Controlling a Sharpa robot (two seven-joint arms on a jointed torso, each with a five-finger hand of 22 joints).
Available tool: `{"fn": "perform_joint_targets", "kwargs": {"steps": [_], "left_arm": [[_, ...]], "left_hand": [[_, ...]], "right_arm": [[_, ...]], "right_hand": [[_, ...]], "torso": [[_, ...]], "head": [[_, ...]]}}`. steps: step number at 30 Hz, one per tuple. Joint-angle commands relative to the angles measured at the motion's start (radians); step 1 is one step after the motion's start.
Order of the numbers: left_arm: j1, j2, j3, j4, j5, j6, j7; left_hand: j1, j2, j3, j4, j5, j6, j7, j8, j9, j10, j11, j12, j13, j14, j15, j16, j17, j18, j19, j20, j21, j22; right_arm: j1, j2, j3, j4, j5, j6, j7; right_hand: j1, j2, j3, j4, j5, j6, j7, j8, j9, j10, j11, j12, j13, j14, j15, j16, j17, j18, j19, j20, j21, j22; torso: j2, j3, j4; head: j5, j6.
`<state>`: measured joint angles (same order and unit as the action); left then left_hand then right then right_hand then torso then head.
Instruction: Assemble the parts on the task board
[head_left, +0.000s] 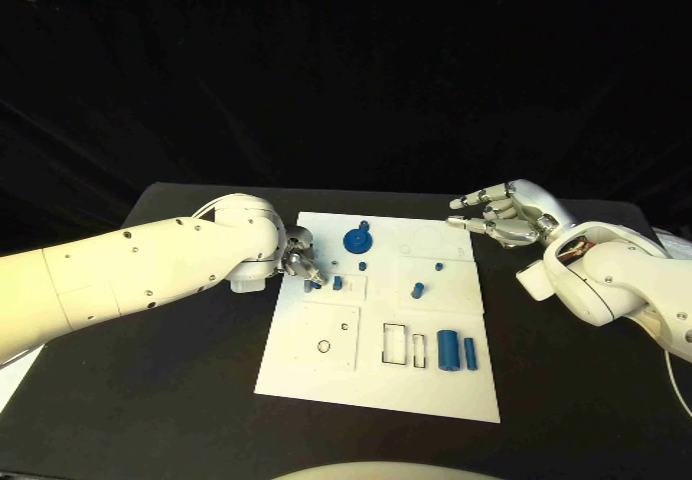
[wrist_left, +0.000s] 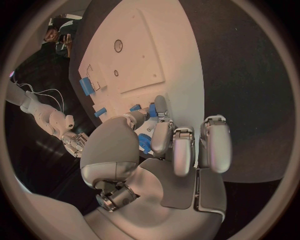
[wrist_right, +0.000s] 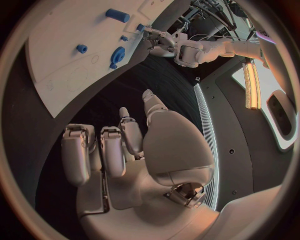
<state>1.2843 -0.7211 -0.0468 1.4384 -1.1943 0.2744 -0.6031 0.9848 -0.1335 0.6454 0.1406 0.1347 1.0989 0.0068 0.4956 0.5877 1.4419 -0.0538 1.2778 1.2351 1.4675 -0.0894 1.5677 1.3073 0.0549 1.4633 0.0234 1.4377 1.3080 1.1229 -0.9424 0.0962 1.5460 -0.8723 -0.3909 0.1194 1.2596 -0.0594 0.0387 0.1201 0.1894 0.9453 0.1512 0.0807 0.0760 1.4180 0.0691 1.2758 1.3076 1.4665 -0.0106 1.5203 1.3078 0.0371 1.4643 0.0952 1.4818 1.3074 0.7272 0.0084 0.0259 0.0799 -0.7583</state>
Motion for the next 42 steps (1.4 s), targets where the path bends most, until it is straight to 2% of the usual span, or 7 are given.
{"fn": "perform_joint_targets", "kwargs": {"steps": [1, 11, 27, 42], "left_arm": [[-0.003, -0.003, -0.003, 0.0, -0.016, 0.03, -0.014], [-0.003, -0.001, -0.003, 0.0, -0.017, 0.027, -0.016], [-0.003, 0.004, -0.003, -0.005, -0.017, 0.029, -0.018], [-0.003, 0.005, -0.003, -0.004, -0.017, 0.027, -0.018]], "left_hand": [[-0.008, -0.002, -0.006, -0.001, -0.004, 0.006, 0.001, 0.003, -0.001, 0.005, 0.0, 0.004, 0.001, 0.103, -0.005, 0.003, 0.263, -0.013, 0.021, -0.004, 0.004, 0.109], [-0.016, 0.0, -0.014, 0.002, -0.005, 0.011, 0.0, 0.004, -0.006, 0.008, -0.001, 0.006, 0.003, 0.103, -0.007, 0.003, 0.263, -0.013, 0.023, -0.005, 0.005, 0.111], [-0.058, -0.002, -0.088, 0.038, -0.007, 0.021, 0.001, 0.005, -0.033, 0.012, -0.001, 0.005, 0.008, 0.103, -0.008, 0.003, 0.263, -0.014, 0.025, -0.007, 0.005, 0.114], [-0.062, -0.004, -0.11, 0.046, -0.007, 0.022, 0.0, 0.006, -0.04, 0.013, -0.001, 0.005, 0.009, 0.103, -0.007, 0.003, 0.263, -0.014, 0.026, -0.007, 0.006, 0.116]], "right_arm": [[-0.001, 0.0, 0.0, 0.001, -0.002, 0.012, 0.006], [-0.001, -0.001, 0.0, 0.003, -0.002, 0.012, 0.006], [0.0, -0.003, 0.0, 0.005, -0.002, 0.011, 0.005], [0.0, -0.004, 0.0, 0.005, -0.001, 0.012, 0.005]], "right_hand": [[0.001, 0.008, -0.005, -0.001, 0.006, 0.008, 0.0, 0.005, 0.001, 0.002, -0.005, 0.001, 0.067, 0.083, -0.001, -0.004, 0.174, 0.006, 0.013, -0.003, -0.007, 0.06], [0.0, 0.009, -0.006, -0.001, 0.007, 0.008, 0.0, 0.005, 0.001, 0.002, -0.005, 0.001, 0.066, 0.083, -0.001, -0.005, 0.174, 0.006, 0.014, -0.003, -0.007, 0.06], [0.0, 0.009, -0.006, -0.001, 0.007, 0.008, 0.0, 0.005, 0.001, 0.002, -0.005, 0.001, 0.066, 0.083, -0.001, -0.005, 0.174, 0.006, 0.014, -0.003, -0.007, 0.06], [0.0, 0.01, -0.008, 0.0, 0.007, 0.008, 0.0, 0.005, 0.001, 0.002, -0.005, 0.001, 0.066, 0.083, -0.001, -0.005, 0.174, 0.006, 0.014, -0.003, -0.007, 0.06]], "torso": [[0.0, 0.0004, -0.0003], [0.001, 0.0008, -0.0011], [0.0, 0.0003, -0.001], [0.001, 0.0, -0.0007]], "head": [[0.0, 0.0], [0.0, 0.002], [-0.003, -0.002], [-0.003, -0.006]]}}
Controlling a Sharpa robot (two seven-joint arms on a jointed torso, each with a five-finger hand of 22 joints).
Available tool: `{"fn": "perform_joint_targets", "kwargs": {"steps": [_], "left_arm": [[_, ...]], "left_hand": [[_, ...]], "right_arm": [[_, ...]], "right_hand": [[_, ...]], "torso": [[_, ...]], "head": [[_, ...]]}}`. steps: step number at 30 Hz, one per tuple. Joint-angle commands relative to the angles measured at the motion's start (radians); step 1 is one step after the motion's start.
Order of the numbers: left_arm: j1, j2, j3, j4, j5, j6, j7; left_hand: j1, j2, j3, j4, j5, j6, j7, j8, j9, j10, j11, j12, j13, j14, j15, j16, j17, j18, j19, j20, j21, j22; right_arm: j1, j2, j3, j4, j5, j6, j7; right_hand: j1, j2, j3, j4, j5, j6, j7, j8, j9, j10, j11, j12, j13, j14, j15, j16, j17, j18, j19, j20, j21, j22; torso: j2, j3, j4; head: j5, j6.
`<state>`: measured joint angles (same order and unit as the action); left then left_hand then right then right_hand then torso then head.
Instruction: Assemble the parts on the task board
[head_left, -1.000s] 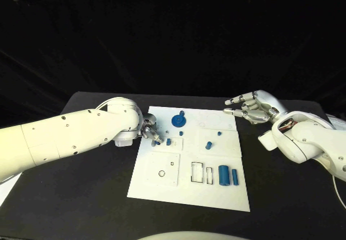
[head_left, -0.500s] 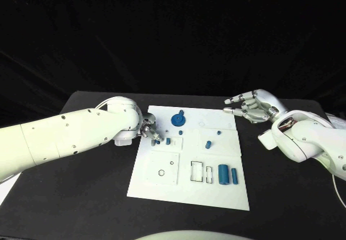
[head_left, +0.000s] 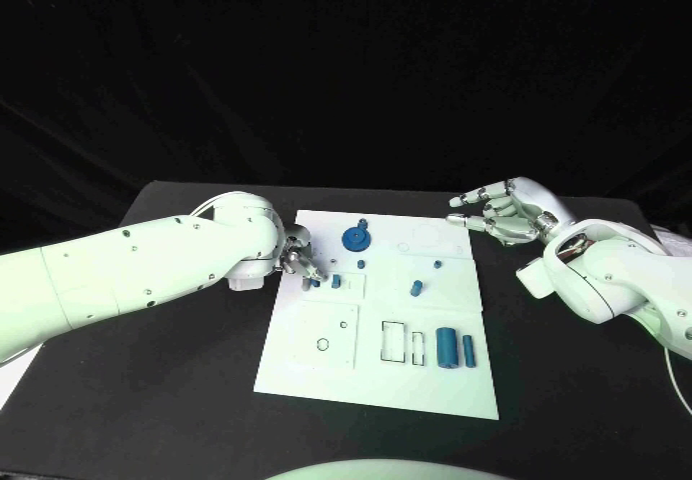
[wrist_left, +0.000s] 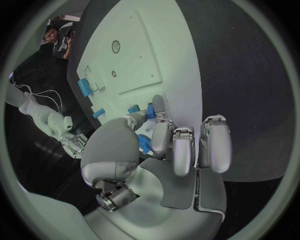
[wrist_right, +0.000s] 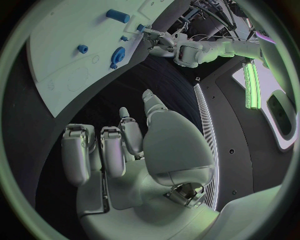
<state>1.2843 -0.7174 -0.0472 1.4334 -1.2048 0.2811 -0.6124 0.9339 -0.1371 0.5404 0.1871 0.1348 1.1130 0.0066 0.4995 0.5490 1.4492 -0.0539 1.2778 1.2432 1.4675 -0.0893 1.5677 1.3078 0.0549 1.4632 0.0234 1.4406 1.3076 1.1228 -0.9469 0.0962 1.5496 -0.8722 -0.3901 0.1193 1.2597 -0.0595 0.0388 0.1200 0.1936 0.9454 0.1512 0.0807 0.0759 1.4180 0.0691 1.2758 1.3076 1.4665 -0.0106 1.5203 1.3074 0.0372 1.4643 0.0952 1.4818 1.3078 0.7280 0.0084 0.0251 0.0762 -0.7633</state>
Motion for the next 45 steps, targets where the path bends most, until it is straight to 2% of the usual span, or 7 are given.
{"fn": "perform_joint_targets", "kwargs": {"steps": [1, 45], "left_arm": [[-0.003, 0.001, -0.002, 0.003, -0.006, 0.02, -0.009], [-0.003, -0.004, -0.001, 0.024, 0.001, 0.005, -0.01]], "left_hand": [[-0.012, 0.0, -0.006, 0.0, -0.007, 0.008, 0.001, 0.003, -0.001, 0.006, -0.001, 0.006, 0.002, 0.103, -0.008, 0.003, 0.263, -0.014, 0.026, -0.007, 0.003, 0.116], [-0.007, 0.004, -0.009, 0.0, -0.005, 0.01, -0.001, 0.004, -0.003, 0.008, -0.002, 0.009, 0.006, 0.103, -0.008, 0.003, 0.263, -0.015, 0.027, -0.007, 0.005, 0.119]], "right_arm": [[0.0, 0.0, 0.0, 0.001, -0.001, 0.012, 0.005], [0.0, 0.006, 0.0, -0.005, -0.001, 0.017, 0.005]], "right_hand": [[0.0, 0.01, -0.008, 0.0, 0.003, 0.008, 0.0, 0.005, 0.001, 0.002, -0.005, 0.001, 0.066, 0.083, -0.001, -0.005, 0.174, 0.006, 0.014, -0.003, -0.007, 0.06], [-0.001, 0.01, -0.01, 0.001, 0.004, 0.009, 0.0, 0.005, 0.001, 0.003, -0.005, 0.003, 0.067, 0.083, -0.002, -0.005, 0.174, 0.006, 0.014, -0.003, -0.007, 0.059]], "torso": [[0.0, 0.0001, 0.0], [0.0, -0.0004, 0.0005]], "head": [[0.0, -0.001], [0.0, -0.006]]}}
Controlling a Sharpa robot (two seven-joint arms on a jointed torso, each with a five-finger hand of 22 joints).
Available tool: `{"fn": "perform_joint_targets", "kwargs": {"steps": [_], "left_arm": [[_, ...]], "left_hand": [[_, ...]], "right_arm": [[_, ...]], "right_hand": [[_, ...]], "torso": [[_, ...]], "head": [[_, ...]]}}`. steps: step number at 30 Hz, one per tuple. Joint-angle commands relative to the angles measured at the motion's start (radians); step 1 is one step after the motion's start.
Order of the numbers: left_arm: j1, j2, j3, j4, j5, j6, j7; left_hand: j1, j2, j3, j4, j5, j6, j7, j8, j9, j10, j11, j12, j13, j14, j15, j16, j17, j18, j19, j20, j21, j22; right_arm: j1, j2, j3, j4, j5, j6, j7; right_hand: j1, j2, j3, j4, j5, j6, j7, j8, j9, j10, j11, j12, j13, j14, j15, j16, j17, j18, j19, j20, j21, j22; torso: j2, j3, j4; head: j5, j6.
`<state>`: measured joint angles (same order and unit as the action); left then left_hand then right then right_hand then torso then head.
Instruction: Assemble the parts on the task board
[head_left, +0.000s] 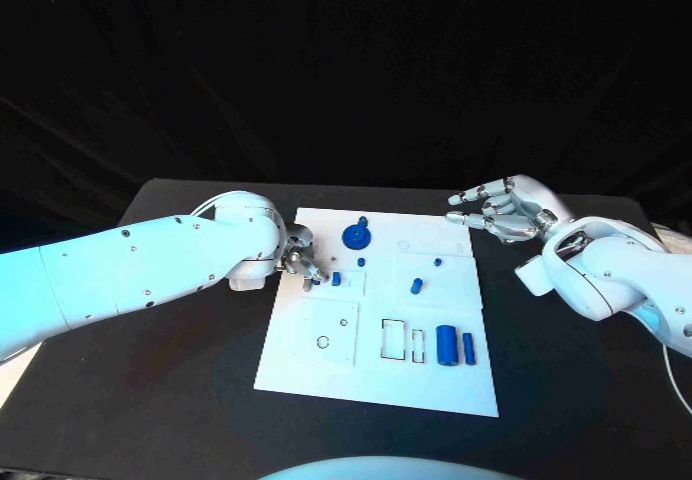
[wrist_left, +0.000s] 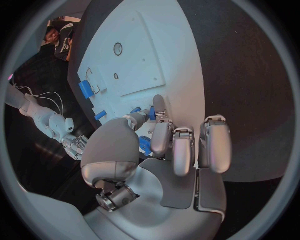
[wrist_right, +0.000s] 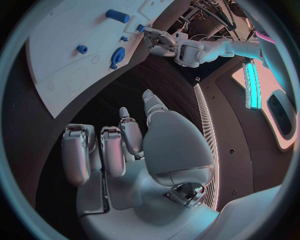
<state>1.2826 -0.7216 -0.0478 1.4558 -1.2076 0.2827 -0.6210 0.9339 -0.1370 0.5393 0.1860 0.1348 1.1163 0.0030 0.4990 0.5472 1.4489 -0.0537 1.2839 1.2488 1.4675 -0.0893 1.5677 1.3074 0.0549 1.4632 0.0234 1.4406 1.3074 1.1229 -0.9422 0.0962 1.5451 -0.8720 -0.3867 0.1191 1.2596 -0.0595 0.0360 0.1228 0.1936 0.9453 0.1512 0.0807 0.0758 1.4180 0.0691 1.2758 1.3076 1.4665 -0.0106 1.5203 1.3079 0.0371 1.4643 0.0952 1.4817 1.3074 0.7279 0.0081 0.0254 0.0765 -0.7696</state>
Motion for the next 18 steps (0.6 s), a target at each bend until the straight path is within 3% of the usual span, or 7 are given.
{"fn": "perform_joint_targets", "kwargs": {"steps": [1, 5, 11, 14, 18], "left_arm": [[-0.001, 0.0, 0.0, 0.001, 0.004, 0.003, -0.001], [-0.001, -0.001, 0.001, -0.004, 0.005, 0.002, -0.001], [-0.001, -0.002, 0.002, -0.008, 0.005, -0.003, -0.001], [-0.001, -0.006, 0.003, -0.007, 0.007, -0.014, -0.001], [-0.001, -0.014, 0.005, 0.0, 0.008, -0.03, 0.0]], "left_hand": [[-0.007, 0.004, -0.009, 0.001, -0.005, 0.007, 0.003, 0.004, -0.002, 0.008, -0.002, 0.003, 0.0, 0.103, -0.008, 0.003, 0.263, -0.015, 0.027, -0.007, 0.005, 0.119], [-0.009, -0.001, -0.022, 0.005, -0.006, 0.008, 0.003, 0.005, -0.005, 0.009, -0.002, 0.002, 0.0, 0.103, -0.008, 0.003, 0.263, -0.015, 0.027, -0.008, 0.004, 0.119], [-0.022, -0.021, -0.105, 0.041, -0.006, 0.011, 0.003, 0.009, -0.019, 0.009, -0.002, 0.0, 0.002, 0.103, -0.008, 0.003, 0.263, -0.015, 0.028, -0.008, 0.004, 0.121], [-0.022, -0.017, -0.175, 0.068, -0.007, 0.011, 0.002, 0.012, -0.028, 0.01, -0.002, -0.001, 0.003, 0.103, -0.009, 0.003, 0.263, -0.015, 0.028, -0.008, 0.003, 0.122], [-0.01, -0.009, -0.216, 0.083, -0.007, 0.011, 0.002, 0.014, -0.034, 0.01, -0.001, -0.003, 0.004, 0.103, -0.009, 0.003, 0.263, -0.015, 0.028, -0.009, 0.002, 0.122]], "right_arm": [[0.0, 0.002, 0.0, -0.001, -0.001, 0.013, 0.005], [0.0, 0.002, 0.0, -0.001, -0.001, 0.013, 0.005], [0.0, 0.002, 0.0, -0.001, -0.001, 0.013, 0.005], [0.0, 0.002, 0.0, -0.002, -0.001, 0.013, 0.006], [-0.001, 0.003, 0.0, -0.003, -0.001, 0.013, 0.006]], "right_hand": [[-0.001, 0.01, -0.007, -0.001, 0.004, 0.009, 0.0, 0.005, 0.002, 0.003, -0.005, 0.003, 0.067, 0.083, -0.002, -0.005, 0.174, 0.006, 0.014, -0.003, -0.007, 0.06], [-0.001, 0.01, -0.007, -0.001, 0.004, 0.009, 0.0, 0.005, 0.002, 0.003, -0.005, 0.003, 0.067, 0.083, -0.002, -0.005, 0.174, 0.006, 0.014, -0.003, -0.007, 0.06], [-0.001, 0.01, -0.007, -0.001, 0.004, 0.009, 0.0, 0.005, 0.002, 0.003, -0.005, 0.003, 0.067, 0.083, -0.002, -0.005, 0.174, 0.006, 0.014, -0.003, -0.007, 0.06], [-0.001, 0.01, -0.007, -0.001, 0.004, 0.009, 0.0, 0.005, 0.002, 0.003, -0.005, 0.003, 0.067, 0.083, -0.002, -0.005, 0.174, 0.006, 0.014, -0.003, -0.007, 0.06], [-0.001, 0.01, -0.007, -0.001, 0.004, 0.009, 0.0, 0.005, 0.002, 0.003, -0.005, 0.003, 0.067, 0.083, -0.002, -0.005, 0.174, 0.006, 0.014, -0.003, -0.007, 0.06]], "torso": [[0.0, 0.0002, 0.0003], [0.0, 0.0003, -0.0003], [0.0, 0.0002, -0.0007], [0.0, 0.0001, -0.0004], [-0.001, 0.0005, -0.0002]], "head": [[0.0, 0.0], [0.0, 0.0], [0.0, 0.0], [-0.001, 0.0], [-0.001, 0.001]]}}
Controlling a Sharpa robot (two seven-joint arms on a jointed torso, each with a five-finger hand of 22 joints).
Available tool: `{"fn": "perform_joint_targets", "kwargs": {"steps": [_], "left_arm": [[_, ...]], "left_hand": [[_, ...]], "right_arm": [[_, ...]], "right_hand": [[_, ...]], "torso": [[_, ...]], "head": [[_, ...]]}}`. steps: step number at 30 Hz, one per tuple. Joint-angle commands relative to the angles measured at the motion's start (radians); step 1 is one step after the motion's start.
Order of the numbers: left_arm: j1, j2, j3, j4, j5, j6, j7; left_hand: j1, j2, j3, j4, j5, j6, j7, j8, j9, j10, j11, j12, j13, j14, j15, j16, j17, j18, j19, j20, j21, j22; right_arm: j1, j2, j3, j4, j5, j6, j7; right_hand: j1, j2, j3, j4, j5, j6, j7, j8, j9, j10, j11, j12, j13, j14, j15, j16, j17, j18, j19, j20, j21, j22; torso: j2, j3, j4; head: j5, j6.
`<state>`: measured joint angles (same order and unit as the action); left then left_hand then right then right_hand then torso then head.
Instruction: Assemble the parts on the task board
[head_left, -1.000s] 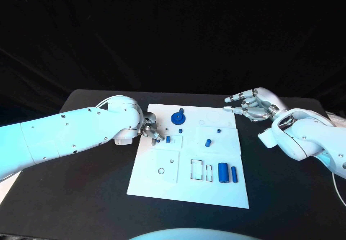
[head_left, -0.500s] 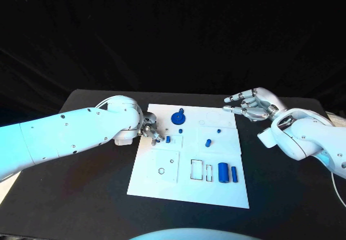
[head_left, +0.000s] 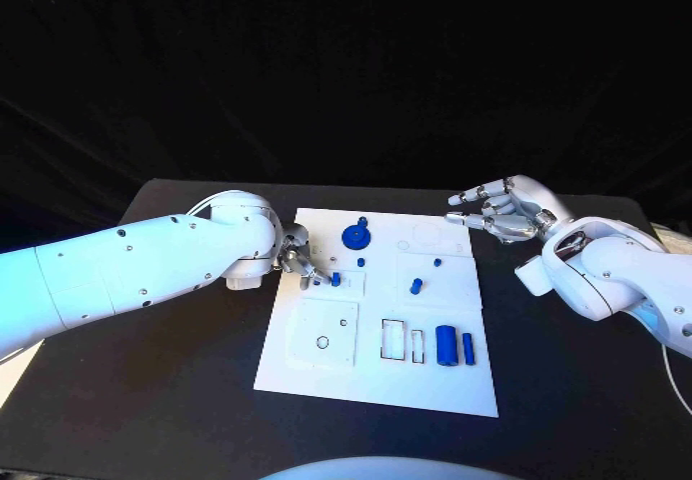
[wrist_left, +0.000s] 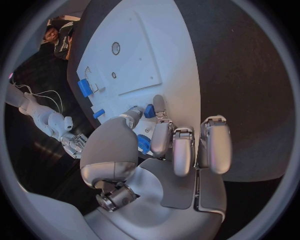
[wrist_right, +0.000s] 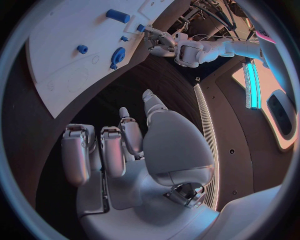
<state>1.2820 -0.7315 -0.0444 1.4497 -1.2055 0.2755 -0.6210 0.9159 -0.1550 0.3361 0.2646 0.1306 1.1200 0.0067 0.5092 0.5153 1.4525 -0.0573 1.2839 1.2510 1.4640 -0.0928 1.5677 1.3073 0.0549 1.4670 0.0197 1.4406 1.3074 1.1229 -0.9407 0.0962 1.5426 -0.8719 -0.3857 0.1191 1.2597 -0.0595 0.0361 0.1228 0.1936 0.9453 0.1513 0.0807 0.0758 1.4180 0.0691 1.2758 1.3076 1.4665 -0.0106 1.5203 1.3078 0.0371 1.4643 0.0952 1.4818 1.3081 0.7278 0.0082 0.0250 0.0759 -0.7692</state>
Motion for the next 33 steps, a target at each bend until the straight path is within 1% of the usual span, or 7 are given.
{"fn": "perform_joint_targets", "kwargs": {"steps": [1, 11, 25, 29, 31, 32, 33], "left_arm": [[0.0, -0.008, 0.002, 0.008, 0.008, -0.029, 0.001], [0.001, -0.032, 0.011, 0.022, 0.086, -0.12, 0.017], [0.005, -0.061, 0.023, 0.028, 0.184, -0.151, 0.042], [0.006, -0.062, 0.024, 0.025, 0.188, -0.163, 0.052], [0.007, -0.06, 0.024, 0.025, 0.189, -0.196, 0.088], [0.007, -0.059, 0.024, 0.025, 0.192, -0.22, 0.119], [0.007, -0.057, 0.024, 0.026, 0.197, -0.246, 0.157]], "left_hand": [[0.008, 0.009, -0.014, 0.005, -0.003, 0.007, -0.002, 0.004, -0.003, 0.006, 0.002, -0.003, 0.001, 0.107, -0.005, 0.003, 0.263, -0.015, 0.024, -0.005, 0.002, 0.122], [0.037, 0.023, -0.046, 0.01, 0.001, 0.001, 0.0, 0.005, -0.01, 0.001, 0.002, -0.016, -0.01, 0.107, -0.005, 0.003, 0.263, -0.012, 0.018, -0.005, -0.009, 0.112], [0.062, 0.031, -0.065, 0.011, 0.003, -0.008, 0.003, 0.006, -0.016, -0.006, 0.004, -0.028, -0.02, 0.107, -0.005, 0.003, 0.263, -0.009, 0.013, -0.004, -0.018, 0.103], [0.096, 0.048, -0.061, 0.001, 0.005, -0.014, 0.004, 0.007, -0.02, -0.011, 0.005, -0.036, -0.028, 0.107, -0.005, 0.003, 0.263, -0.008, 0.01, -0.004, -0.024, 0.098], [0.141, 0.056, -0.043, -0.019, 0.007, -0.043, 0.012, -0.003, -0.027, -0.047, 0.01, -0.104, -0.095, 0.107, -0.004, 0.003, 0.263, 0.002, -0.009, -0.004, -0.056, 0.066], [0.181, 0.056, -0.021, -0.039, 0.009, -0.069, 0.019, -0.014, -0.032, -0.09, 0.016, -0.177, -0.165, 0.107, -0.002, 0.003, 0.263, 0.013, -0.035, -0.003, -0.098, 0.024], [0.218, 0.051, 0.008, -0.055, 0.008, -0.099, 0.032, -0.026, -0.038, -0.16, 0.027, -0.286, -0.265, 0.099, 0.005, -0.012, 0.243, 0.03, -0.078, -0.001, -0.165, -0.04]], "right_arm": [[-0.001, 0.002, 0.0, -0.001, -0.001, 0.013, 0.006], [-0.002, 0.005, 0.0, -0.005, 0.0, 0.014, 0.007], [-0.006, 0.007, 0.0, -0.008, -0.004, 0.015, 0.007], [-0.006, 0.007, 0.0, -0.008, -0.004, 0.015, 0.007], [-0.006, 0.007, 0.0, -0.008, -0.004, 0.015, 0.007], [-0.007, 0.007, 0.0, -0.008, -0.004, 0.015, 0.007], [-0.007, 0.008, 0.0, -0.009, -0.004, 0.015, 0.007]], "right_hand": [[-0.001, 0.01, -0.007, -0.001, 0.004, 0.009, 0.0, 0.005, 0.002, 0.003, -0.005, 0.003, 0.067, 0.083, -0.001, -0.005, 0.174, 0.006, 0.014, -0.003, -0.007, 0.059], [-0.001, 0.01, -0.007, -0.001, 0.004, 0.009, 0.0, 0.005, 0.002, 0.003, -0.005, 0.003, 0.067, 0.083, -0.001, -0.005, 0.174, 0.006, 0.014, -0.003, -0.007, 0.059], [-0.003, 0.012, -0.01, 0.001, 0.005, 0.008, 0.0, 0.005, 0.001, 0.004, -0.005, 0.004, 0.067, 0.083, -0.002, -0.005, 0.174, 0.006, 0.014, -0.003, -0.007, 0.059], [-0.003, 0.012, -0.01, 0.001, 0.005, 0.008, 0.0, 0.005, 0.001, 0.004, -0.005, 0.004, 0.067, 0.083, -0.002, -0.005, 0.174, 0.006, 0.014, -0.003, -0.007, 0.059], [-0.003, 0.012, -0.01, 0.001, 0.005, 0.008, 0.0, 0.005, 0.001, 0.004, -0.005, 0.004, 0.067, 0.083, -0.002, -0.005, 0.174, 0.006, 0.014, -0.003, -0.007, 0.059], [-0.003, 0.012, -0.01, 0.001, 0.005, 0.008, 0.0, 0.005, 0.001, 0.004, -0.005, 0.004, 0.067, 0.083, -0.002, -0.005, 0.174, 0.006, 0.014, -0.003, -0.007, 0.059], [-0.003, 0.012, -0.01, 0.001, 0.005, 0.008, 0.0, 0.005, 0.001, 0.004, -0.005, 0.004, 0.067, 0.083, -0.002, -0.005, 0.174, 0.006, 0.014, -0.003, -0.007, 0.059]], "torso": [[0.0, 0.0005, 0.0002], [0.0, 0.0001, -0.0003], [0.0, 0.0003, 0.0008], [0.0, 0.0004, 0.0005], [0.0, 0.0007, 0.0005], [0.0, 0.0008, 0.0005], [-0.001, 0.0009, 0.0006]], "head": [[0.0, 0.001], [0.0, 0.002], [-0.002, 0.003], [-0.001, 0.005], [-0.001, 0.008], [-0.001, 0.009], [-0.001, 0.01]]}}
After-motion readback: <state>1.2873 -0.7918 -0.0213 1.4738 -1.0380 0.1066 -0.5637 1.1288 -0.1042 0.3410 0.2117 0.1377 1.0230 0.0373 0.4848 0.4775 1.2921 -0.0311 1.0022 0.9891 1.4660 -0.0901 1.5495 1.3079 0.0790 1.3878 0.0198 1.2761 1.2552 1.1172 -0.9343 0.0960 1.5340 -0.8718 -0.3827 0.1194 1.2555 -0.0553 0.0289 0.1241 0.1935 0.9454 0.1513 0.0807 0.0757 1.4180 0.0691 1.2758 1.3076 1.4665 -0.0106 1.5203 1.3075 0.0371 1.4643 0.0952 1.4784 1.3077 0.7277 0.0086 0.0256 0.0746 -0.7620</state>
